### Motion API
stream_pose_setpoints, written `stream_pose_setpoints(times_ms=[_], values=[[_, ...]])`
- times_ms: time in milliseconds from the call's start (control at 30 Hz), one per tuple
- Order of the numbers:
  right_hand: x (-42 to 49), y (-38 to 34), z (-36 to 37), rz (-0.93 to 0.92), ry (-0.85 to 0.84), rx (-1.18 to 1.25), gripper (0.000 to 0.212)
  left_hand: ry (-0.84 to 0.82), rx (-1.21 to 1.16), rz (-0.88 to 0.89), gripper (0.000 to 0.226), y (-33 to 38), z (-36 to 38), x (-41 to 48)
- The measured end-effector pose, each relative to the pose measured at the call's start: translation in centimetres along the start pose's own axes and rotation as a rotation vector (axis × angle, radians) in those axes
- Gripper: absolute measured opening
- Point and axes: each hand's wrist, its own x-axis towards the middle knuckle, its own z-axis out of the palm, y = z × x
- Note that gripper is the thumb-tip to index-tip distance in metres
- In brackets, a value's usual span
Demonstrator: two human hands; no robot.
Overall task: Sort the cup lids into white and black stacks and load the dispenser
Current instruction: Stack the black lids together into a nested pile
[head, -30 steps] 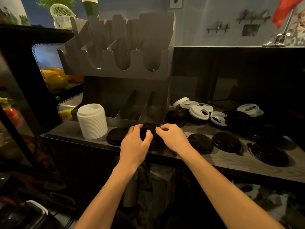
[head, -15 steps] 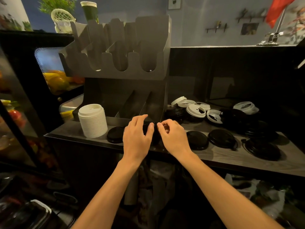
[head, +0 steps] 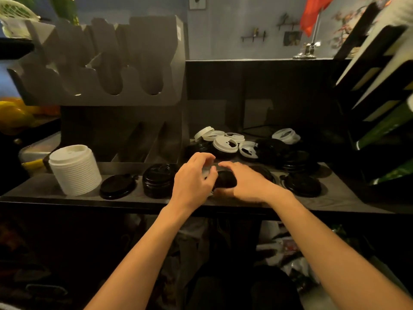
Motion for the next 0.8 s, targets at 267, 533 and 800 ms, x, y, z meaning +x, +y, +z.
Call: stream_pose_setpoints(times_ms=[267,533,800], values=[[-0.3,1.8,1.6,-0.088,0.277,0.034,0.087,0.044,-0.091,-0.083,0.037,0.3,2.4,0.6],[-0.7,2.5,1.6,-0.123,0.536,0.158,0.083,-0.150,-0.686,-0.581,0.065,1.5,3.8,2.9],[-2.2,6.0,-0.7,-0.031,0.518,-0.178,0.070,-0.110,-0.804,-0.674,0.038,0.9,5.6,4.4]])
